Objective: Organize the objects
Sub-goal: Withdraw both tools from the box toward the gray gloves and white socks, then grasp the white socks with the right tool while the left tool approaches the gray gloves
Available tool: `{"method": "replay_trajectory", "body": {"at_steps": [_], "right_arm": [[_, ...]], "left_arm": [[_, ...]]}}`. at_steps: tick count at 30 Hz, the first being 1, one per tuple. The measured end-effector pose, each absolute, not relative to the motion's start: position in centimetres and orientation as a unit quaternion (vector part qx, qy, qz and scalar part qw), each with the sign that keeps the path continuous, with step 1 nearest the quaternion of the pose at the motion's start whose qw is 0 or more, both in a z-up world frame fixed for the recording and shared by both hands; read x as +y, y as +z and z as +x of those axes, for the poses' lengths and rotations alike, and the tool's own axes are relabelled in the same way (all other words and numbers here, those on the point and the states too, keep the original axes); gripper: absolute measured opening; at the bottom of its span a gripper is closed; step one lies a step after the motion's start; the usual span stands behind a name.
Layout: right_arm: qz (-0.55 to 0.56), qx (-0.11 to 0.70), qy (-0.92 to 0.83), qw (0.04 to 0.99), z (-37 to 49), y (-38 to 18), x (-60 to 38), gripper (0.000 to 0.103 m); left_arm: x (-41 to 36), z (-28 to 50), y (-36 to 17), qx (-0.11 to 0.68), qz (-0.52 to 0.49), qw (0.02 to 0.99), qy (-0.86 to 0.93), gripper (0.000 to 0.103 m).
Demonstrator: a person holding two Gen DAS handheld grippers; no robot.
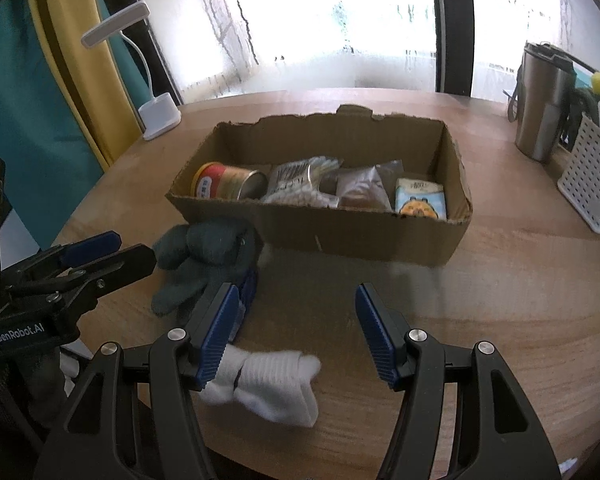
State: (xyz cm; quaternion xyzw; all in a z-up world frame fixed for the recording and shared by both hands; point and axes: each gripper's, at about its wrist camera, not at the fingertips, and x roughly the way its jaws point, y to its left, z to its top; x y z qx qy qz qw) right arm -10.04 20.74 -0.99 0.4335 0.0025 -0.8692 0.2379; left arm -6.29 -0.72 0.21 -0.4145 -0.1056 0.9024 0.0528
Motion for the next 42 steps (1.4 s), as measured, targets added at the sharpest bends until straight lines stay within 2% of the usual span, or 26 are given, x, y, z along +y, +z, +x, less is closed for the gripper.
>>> {"method": "replay_trajectory", "body": {"at_steps": [35,42], "right_arm": [[0.469,-0.014,-0.845,0.257,-8.0,-5.8,20.8,0.064],[0.473,-0.027,-0.837,0.273,-8.2,-6.1,21.2,0.060]], "left_arm": [[-0.1,-5.7,-3.1,-0.104,-0.446,0.048,0.888,0.082],[0.1,-6.3,-3.8,-0.102,-0.454,0.045,0.884,0.082]]}}
